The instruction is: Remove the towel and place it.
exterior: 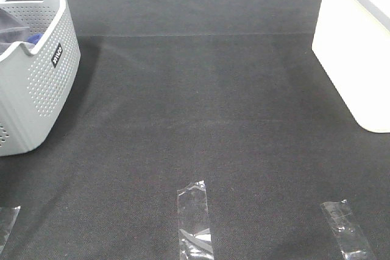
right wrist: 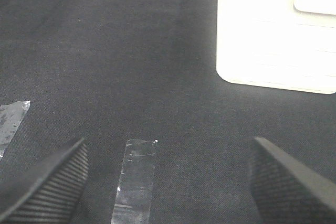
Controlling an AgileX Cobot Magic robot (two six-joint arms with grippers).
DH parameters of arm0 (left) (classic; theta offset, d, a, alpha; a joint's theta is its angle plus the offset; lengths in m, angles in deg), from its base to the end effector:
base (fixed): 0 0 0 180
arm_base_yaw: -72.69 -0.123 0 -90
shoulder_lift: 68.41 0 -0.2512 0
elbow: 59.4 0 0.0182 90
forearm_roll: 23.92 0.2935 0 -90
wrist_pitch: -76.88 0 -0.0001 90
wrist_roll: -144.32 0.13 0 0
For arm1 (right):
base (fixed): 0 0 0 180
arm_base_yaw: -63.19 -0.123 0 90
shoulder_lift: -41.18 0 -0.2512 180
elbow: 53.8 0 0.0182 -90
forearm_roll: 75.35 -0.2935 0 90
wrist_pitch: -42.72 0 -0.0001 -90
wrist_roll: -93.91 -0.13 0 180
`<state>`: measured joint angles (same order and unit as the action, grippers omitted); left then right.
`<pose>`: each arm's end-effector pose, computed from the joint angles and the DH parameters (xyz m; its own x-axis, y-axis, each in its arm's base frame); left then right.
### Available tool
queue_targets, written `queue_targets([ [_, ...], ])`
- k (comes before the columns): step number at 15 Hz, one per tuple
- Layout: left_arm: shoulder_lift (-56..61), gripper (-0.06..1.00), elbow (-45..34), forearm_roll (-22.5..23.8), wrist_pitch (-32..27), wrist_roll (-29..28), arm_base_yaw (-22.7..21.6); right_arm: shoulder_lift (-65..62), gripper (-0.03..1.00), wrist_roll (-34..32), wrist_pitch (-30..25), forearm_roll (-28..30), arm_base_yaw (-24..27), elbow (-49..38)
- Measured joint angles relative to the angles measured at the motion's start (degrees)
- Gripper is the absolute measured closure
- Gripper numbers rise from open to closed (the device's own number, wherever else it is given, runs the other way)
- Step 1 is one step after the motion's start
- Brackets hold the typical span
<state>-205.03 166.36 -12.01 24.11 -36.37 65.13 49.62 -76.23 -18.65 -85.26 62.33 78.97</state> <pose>0.5457 0.0940 0.2068 -0.8129 0.0062 -0.5824 -0.1355 0.9705 0.1994 0.0981 0.0211 0.2826 -0.4339 -0.0940 -0.8961 -0.1889 0.9819 -0.0115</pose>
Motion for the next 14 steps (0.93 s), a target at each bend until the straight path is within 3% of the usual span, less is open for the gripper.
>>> queue_targets([
  [3,3.95,0.94,0.0,-1.43,0.0,0.69,0.0,0.0,0.19,0.0,0.0,0.0,0.0,0.0],
  [6,7.45,0.94,0.0,-6.42,-0.06,3.72,0.0,0.0,0.19,0.0,0.0,0.0,0.0,0.0],
  [10,13.24,0.94,0.0,-19.31,2.29,12.61,0.0,0.0,0.19,0.0,0.0,0.0,0.0,0.0],
  [11,13.24,0.94,0.0,-19.31,2.29,12.61,0.0,0.0,0.19,0.0,0.0,0.0,0.0,0.0],
  [14,17.36,0.94,0.0,-29.91,5.27,18.79,0.0,0.0,0.19,0.0,0.0,0.0,0.0,0.0],
])
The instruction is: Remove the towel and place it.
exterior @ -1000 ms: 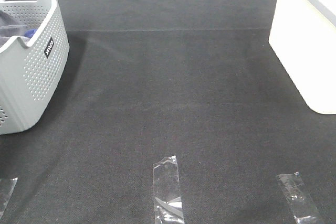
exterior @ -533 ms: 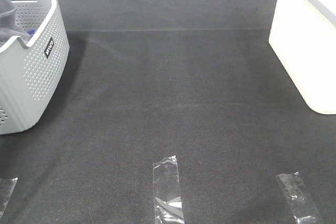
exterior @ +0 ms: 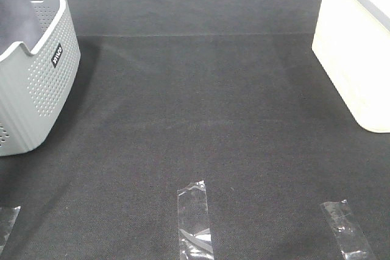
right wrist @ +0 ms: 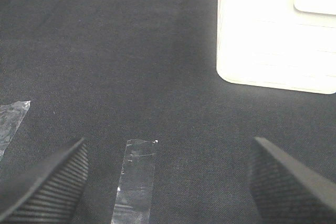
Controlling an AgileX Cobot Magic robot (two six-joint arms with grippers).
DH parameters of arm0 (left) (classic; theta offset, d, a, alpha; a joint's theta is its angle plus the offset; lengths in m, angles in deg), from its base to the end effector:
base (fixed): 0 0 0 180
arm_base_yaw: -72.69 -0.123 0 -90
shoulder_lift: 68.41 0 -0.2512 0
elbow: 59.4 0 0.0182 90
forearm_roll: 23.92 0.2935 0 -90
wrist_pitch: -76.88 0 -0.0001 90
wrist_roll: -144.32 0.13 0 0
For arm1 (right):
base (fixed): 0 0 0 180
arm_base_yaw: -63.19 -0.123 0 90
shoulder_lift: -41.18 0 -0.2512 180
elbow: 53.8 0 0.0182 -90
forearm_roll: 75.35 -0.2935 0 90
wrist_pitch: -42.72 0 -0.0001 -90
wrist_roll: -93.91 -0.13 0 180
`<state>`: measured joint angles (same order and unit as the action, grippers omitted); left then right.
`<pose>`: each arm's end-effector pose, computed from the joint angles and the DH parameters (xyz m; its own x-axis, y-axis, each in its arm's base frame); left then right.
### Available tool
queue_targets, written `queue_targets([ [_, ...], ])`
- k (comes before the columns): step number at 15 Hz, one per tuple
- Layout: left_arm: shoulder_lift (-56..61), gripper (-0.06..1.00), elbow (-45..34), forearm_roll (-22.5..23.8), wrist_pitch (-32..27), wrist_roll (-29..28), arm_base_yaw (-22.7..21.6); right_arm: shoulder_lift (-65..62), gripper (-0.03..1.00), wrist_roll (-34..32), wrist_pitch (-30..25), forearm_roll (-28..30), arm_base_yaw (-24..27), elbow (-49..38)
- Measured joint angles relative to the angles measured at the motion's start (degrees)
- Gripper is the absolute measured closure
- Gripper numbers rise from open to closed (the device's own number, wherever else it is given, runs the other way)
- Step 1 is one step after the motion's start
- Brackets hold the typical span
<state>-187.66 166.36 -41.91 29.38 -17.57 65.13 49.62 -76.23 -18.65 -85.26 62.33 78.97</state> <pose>0.5085 0.0376 0.3805 -0.4797 0.0345 -0.8767 0.1168 0.9928 -0.0248 0.0981 0.0211 0.2826 -0.4339 -0.0940 -0.8961 -0.1889 0.9819 -0.0115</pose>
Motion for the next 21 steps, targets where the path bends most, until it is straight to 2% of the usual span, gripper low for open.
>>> queue_targets([
  [2,2.41,0.94,0.0,-7.33,1.26,4.13,0.0,0.0,0.19,0.0,0.0,0.0,0.0,0.0],
  [3,3.95,0.94,0.0,-13.75,1.72,7.22,0.17,1.26,0.2,-0.06,0.17,-0.29,0.0,0.0],
  [5,5.67,0.94,0.11,-18.85,2.81,12.03,2.18,5.04,0.21,-0.11,1.38,-1.72,0.0,0.46],
  [7,7.1,0.94,0.11,-20.11,3.32,15.13,6.19,10.66,0.22,-0.11,4.35,-4.13,0.0,0.63],
  [11,7.96,0.94,0.63,-20.57,3.9,15.99,16.67,23.78,0.22,2.75,12.03,-12.61,0.0,0.63],
  [13,7.96,0.94,0.63,-20.57,3.9,15.99,21.54,29.97,0.22,11.46,15.36,-21.49,0.0,0.63],
  [15,7.96,0.94,0.63,-20.57,3.9,15.99,26.07,35.52,0.22,24.29,17.19,-33.23,0.0,0.63],
  [18,7.96,0.94,0.63,-19.6,3.9,15.99,32.43,44.52,0.23,48.99,16.79,-53.29,0.0,0.63],
  [21,7.28,0.94,0.63,-18.85,3.9,15.99,38.04,51.39,0.24,65.49,15.18,-66.69,0.0,0.63],
])
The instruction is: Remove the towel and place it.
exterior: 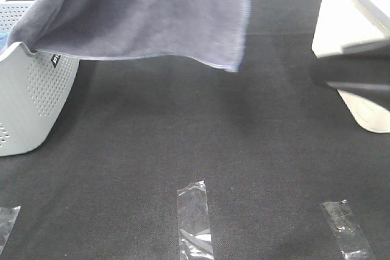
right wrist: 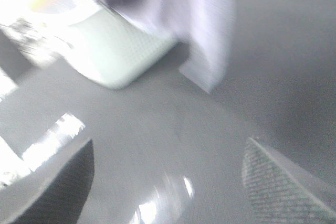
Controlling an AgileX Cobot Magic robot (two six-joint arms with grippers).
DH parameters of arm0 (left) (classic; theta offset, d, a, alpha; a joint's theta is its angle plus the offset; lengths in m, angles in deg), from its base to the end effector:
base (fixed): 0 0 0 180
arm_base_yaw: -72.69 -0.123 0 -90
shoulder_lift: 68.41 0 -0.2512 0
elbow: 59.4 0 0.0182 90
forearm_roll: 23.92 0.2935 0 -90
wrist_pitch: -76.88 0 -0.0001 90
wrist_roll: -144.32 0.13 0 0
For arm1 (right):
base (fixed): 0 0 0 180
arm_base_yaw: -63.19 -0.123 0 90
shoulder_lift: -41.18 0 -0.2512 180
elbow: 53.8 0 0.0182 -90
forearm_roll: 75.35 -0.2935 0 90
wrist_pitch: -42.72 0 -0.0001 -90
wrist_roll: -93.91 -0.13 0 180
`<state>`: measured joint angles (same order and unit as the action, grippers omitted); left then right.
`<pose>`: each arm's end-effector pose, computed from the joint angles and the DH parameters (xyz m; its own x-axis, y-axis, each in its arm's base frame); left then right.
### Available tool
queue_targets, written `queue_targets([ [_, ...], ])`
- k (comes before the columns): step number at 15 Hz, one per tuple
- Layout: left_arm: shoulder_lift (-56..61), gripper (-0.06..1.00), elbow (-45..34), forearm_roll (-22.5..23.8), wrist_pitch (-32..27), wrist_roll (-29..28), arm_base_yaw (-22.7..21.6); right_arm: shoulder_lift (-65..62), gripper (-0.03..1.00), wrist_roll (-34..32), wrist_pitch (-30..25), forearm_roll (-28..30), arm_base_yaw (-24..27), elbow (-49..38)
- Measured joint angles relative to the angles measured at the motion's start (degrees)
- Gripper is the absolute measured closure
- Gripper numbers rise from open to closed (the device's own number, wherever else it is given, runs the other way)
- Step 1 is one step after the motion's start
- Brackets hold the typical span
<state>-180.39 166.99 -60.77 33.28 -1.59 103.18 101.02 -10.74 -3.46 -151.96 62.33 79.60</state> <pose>0.3769 -0.2844 0.4673 -0.1125 0.1693 -0.9791 0.8243 0.5662 0.0032 0.2392 0.0949 0.2283 -0.4520 -0.0605 -0.8900 -0.6544 0.7005 0.2848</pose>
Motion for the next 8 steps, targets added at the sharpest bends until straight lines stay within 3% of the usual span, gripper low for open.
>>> queue_targets([
  [4,-2.52,0.94,0.0,2.52,-0.06,0.11,6.53,8.19,0.24,14.38,0.29,-12.26,0.0,0.0],
  [8,-2.69,0.94,0.0,3.09,-0.06,0.11,8.19,16.79,0.24,23.2,-0.52,-20.91,0.0,0.0],
])
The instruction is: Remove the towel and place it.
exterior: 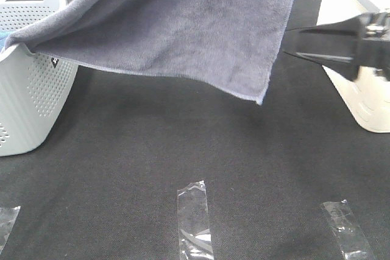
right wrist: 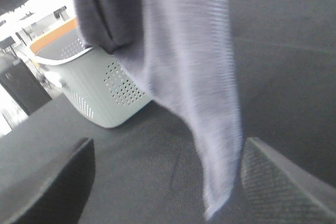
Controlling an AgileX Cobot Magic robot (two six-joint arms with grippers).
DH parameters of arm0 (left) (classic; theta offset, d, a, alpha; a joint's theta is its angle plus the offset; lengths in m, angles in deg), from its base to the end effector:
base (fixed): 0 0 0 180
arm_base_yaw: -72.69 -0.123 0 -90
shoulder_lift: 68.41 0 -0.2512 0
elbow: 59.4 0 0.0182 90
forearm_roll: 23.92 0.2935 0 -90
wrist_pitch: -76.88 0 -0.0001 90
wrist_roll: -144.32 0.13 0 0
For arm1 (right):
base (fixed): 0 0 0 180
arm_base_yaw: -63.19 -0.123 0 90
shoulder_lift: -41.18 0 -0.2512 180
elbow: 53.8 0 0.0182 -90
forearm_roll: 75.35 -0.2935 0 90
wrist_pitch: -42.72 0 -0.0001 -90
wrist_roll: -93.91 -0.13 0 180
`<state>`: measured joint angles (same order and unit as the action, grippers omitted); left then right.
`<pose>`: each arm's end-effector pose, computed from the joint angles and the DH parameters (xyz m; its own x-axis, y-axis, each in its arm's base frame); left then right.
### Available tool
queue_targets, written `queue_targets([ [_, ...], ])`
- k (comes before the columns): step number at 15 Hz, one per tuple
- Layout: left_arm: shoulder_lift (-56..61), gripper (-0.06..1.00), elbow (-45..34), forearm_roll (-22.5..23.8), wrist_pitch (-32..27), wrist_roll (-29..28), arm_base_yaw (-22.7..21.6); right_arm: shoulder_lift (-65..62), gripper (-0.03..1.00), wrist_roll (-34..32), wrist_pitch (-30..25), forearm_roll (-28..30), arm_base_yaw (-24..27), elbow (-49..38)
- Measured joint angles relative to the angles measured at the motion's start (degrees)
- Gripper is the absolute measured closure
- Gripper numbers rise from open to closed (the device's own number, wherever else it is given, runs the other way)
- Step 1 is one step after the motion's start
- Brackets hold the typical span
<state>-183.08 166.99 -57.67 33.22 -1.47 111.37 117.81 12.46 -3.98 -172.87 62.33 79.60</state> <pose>0.3480 -0.3425 0.4422 -0.0957 0.2496 -0.9636 0.8875 0.4598 0.0310 0.2773 0.0980 0.1833 -0.4544 0.0215 -0.8905 -0.6444 0.6822 0.3453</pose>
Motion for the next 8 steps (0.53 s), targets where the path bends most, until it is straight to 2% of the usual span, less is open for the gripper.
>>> queue_targets([
  [4,0.0,0.94,0.0,0.17,0.0,0.0,0.0,10.31,0.24,5.73,-3.32,-1.83,0.0,0.06],
  [5,0.0,0.94,0.0,0.29,0.0,-0.06,0.0,13.52,0.24,7.68,-4.47,-2.06,-1.6,0.06],
  [8,-0.11,0.94,0.0,0.52,0.0,-0.11,0.0,19.54,0.24,10.31,-0.11,-1.95,-7.85,2.29],
])
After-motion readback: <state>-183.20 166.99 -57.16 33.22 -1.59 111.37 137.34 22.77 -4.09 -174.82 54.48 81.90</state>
